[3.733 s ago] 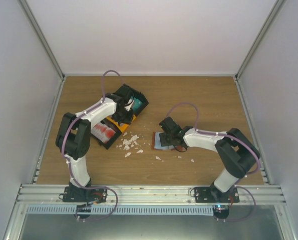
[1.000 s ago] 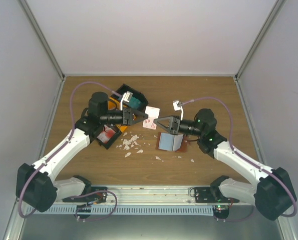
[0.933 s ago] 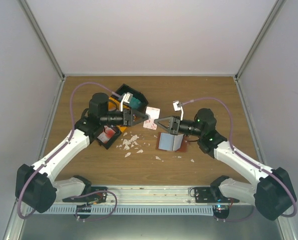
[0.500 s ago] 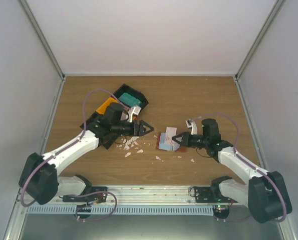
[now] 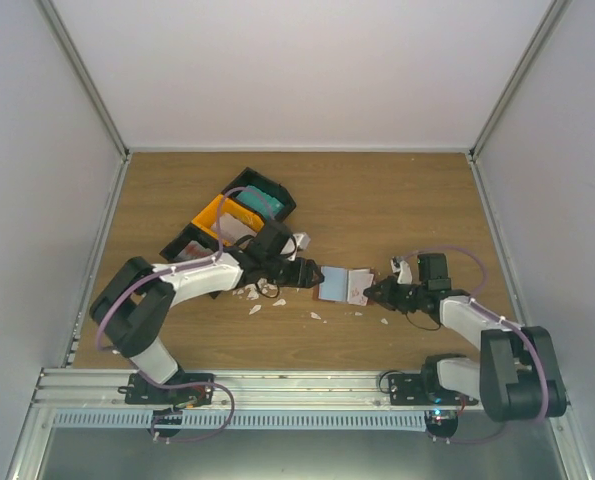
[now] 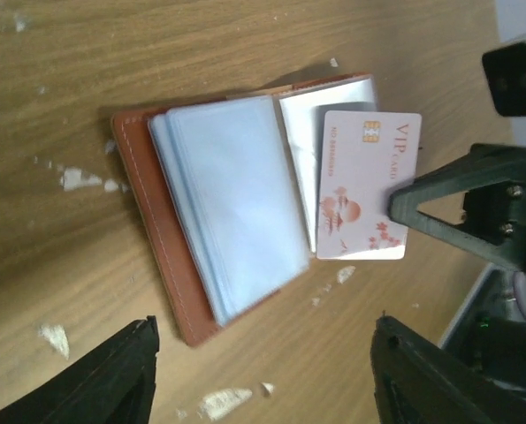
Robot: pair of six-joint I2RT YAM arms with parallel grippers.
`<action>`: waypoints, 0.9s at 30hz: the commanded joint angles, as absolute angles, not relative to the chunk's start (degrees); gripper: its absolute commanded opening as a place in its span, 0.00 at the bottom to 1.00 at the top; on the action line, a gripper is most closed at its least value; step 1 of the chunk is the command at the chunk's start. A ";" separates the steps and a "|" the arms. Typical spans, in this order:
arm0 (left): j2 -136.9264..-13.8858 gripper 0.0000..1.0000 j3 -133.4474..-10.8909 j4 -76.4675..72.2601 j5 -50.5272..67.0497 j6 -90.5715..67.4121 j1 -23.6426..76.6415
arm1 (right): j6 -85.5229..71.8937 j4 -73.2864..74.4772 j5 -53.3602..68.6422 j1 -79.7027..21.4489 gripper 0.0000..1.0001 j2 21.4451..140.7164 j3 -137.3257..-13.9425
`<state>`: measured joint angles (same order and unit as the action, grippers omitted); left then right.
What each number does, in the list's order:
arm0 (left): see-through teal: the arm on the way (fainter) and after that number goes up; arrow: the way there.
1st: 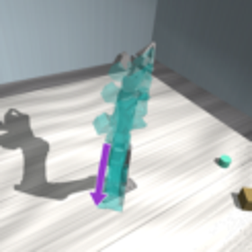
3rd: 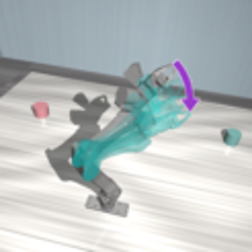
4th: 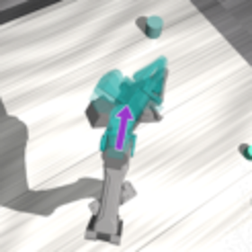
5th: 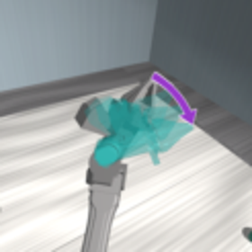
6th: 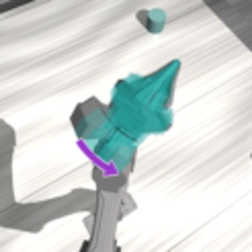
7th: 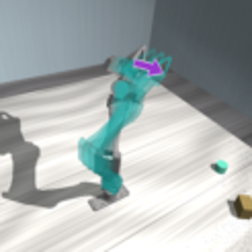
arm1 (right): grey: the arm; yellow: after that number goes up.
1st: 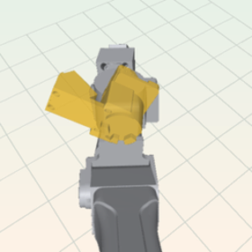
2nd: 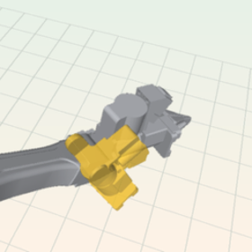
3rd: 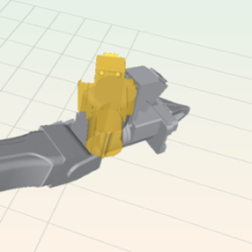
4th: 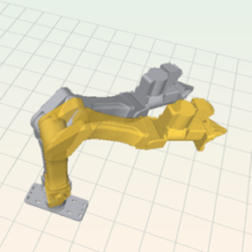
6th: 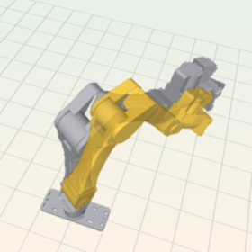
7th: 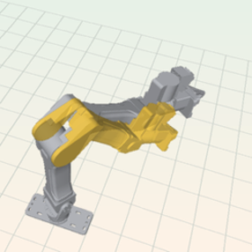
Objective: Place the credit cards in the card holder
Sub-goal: Insert the credit card into the card holder.
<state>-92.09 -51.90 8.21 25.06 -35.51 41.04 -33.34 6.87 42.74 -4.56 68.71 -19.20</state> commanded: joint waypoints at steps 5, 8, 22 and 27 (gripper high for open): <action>-99.40 0.48 -56.50 3.34 17.00 -36.04 42.53 | -36.73 -5.92 51.86 -3.56 0.01 71.71 -14.86; -100.80 0.45 -57.81 4.12 15.73 -35.38 42.63 | -37.16 -5.89 50.58 -3.40 0.00 71.61 -14.47; -105.59 0.44 -59.73 3.93 16.08 -35.49 43.58 | -34.81 2.44 45.71 -3.34 0.01 63.87 -19.05; -106.05 0.42 -59.20 3.55 15.80 -36.78 43.76 | -33.77 1.34 51.12 -3.91 0.01 61.85 -21.17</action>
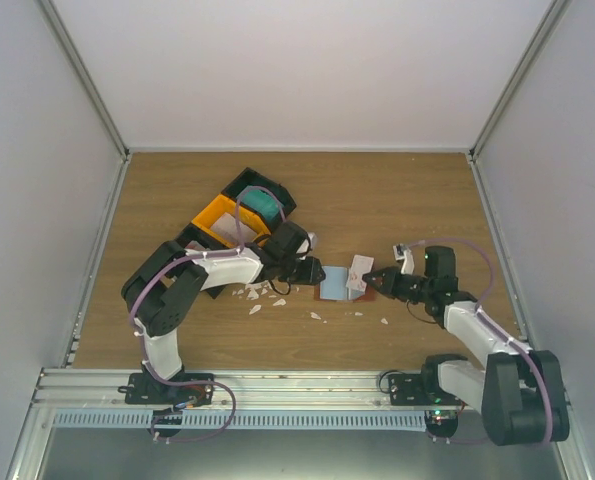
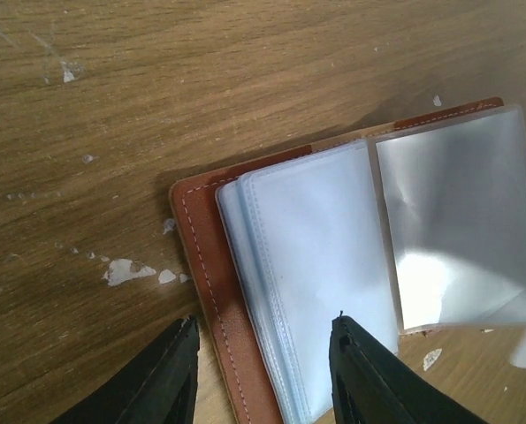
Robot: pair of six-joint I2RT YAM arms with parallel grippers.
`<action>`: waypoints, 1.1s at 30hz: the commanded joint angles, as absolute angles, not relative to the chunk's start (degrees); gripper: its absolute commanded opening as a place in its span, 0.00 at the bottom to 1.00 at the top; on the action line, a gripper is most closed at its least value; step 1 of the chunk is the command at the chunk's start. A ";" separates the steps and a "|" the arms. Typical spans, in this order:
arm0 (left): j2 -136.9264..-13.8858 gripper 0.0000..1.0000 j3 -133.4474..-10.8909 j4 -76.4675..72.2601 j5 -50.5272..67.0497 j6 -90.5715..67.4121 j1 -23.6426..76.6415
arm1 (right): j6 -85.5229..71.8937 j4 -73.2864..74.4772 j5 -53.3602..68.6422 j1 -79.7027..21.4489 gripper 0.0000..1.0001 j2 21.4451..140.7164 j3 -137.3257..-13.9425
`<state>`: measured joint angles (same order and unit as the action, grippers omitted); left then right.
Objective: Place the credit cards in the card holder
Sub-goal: Insert the credit card into the card holder.
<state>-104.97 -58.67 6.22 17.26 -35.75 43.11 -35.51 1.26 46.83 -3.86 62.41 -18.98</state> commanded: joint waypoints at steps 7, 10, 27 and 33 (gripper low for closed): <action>-106.29 0.39 -58.83 4.74 12.90 -40.05 43.94 | -36.60 -4.55 53.84 -5.64 0.01 67.06 -21.50; -107.35 0.37 -58.93 4.89 12.95 -41.76 44.14 | -36.72 -5.44 54.01 -6.17 0.01 69.86 -21.64; -110.78 0.29 -62.20 9.86 9.68 -41.49 44.56 | -32.50 2.82 45.07 -5.37 0.01 80.30 -25.67; -111.57 0.24 -62.40 10.26 9.58 -41.17 44.55 | -32.36 0.18 45.05 -5.11 0.01 80.29 -24.43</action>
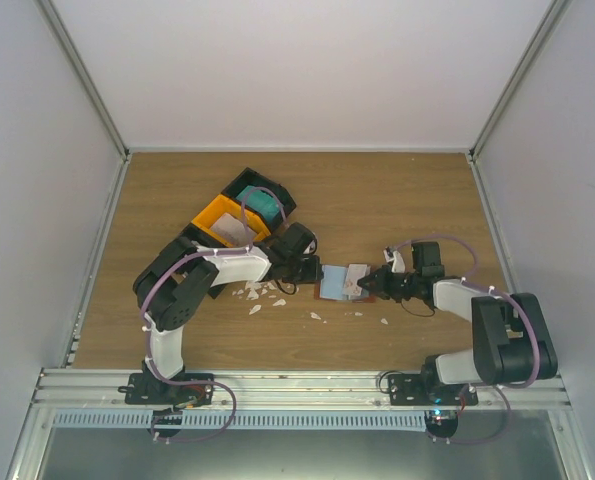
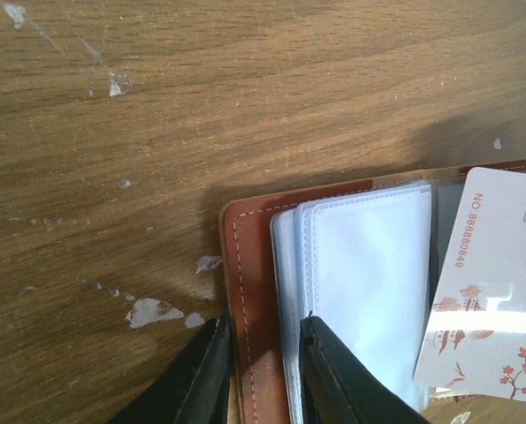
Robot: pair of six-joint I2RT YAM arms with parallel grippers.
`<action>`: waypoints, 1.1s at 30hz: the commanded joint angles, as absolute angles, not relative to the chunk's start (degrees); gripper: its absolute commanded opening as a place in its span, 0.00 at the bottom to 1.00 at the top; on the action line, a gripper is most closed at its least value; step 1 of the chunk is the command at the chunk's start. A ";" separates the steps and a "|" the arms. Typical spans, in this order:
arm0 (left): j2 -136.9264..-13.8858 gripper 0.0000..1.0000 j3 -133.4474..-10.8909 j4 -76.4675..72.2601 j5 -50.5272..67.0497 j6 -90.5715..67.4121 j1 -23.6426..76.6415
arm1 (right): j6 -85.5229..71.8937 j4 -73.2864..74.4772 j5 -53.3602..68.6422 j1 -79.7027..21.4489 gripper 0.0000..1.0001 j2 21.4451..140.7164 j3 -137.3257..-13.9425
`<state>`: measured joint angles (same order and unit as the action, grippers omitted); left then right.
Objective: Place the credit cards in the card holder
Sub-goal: Insert the credit card into the card holder.
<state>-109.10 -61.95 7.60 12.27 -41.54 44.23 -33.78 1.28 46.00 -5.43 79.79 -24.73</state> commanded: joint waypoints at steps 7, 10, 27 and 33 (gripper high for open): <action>-111.96 0.21 -62.75 10.85 8.80 -40.78 44.56 | -31.64 0.31 45.45 -4.93 0.01 81.50 -24.14; -111.23 0.19 -62.23 10.72 7.95 -41.05 44.56 | -31.30 1.08 43.78 -4.59 0.01 77.84 -24.43; -110.94 0.17 -61.79 9.20 9.59 -40.73 44.56 | -33.16 -4.48 48.62 -4.61 0.00 83.28 -21.75; -111.19 0.16 -61.43 9.27 9.75 -40.96 44.56 | -33.41 -5.50 50.70 -4.84 0.00 86.23 -20.82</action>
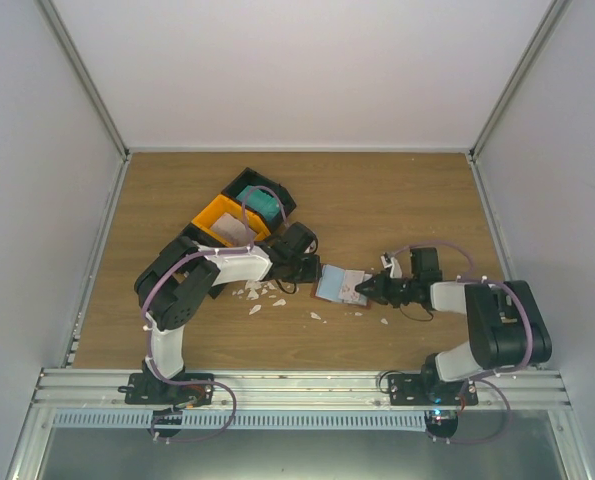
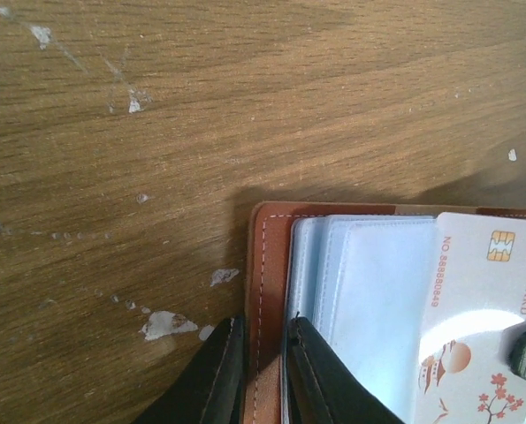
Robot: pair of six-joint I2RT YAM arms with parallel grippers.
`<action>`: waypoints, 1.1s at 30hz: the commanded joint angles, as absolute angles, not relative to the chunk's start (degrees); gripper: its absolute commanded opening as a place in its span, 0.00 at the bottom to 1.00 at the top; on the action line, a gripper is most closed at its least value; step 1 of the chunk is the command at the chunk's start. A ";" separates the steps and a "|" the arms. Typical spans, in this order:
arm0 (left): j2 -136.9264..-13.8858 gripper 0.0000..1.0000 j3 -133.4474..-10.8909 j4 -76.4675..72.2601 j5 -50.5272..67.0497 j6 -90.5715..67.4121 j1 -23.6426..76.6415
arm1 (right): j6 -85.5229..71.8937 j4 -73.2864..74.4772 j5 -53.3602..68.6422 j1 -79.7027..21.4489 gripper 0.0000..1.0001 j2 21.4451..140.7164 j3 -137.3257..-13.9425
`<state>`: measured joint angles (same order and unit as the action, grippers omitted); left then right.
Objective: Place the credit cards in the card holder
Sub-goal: Insert the credit card into the card holder.
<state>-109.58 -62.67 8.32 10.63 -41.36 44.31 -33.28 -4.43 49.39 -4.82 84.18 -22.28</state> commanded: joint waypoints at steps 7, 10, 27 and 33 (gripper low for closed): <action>-110.91 0.15 -59.88 8.44 9.92 -42.08 44.54 | -38.34 -13.23 52.18 -5.70 0.00 88.37 -17.73; -110.87 0.14 -59.37 8.45 9.72 -42.37 44.56 | -40.32 -15.87 52.28 -6.37 0.00 88.86 -16.93; -110.39 0.14 -57.39 7.74 10.25 -42.80 44.56 | -48.65 -26.09 45.40 -8.30 0.00 87.41 -13.87; -110.48 0.14 -57.30 7.46 10.76 -42.69 44.65 | -48.93 -27.39 46.91 -9.71 0.00 90.18 -14.51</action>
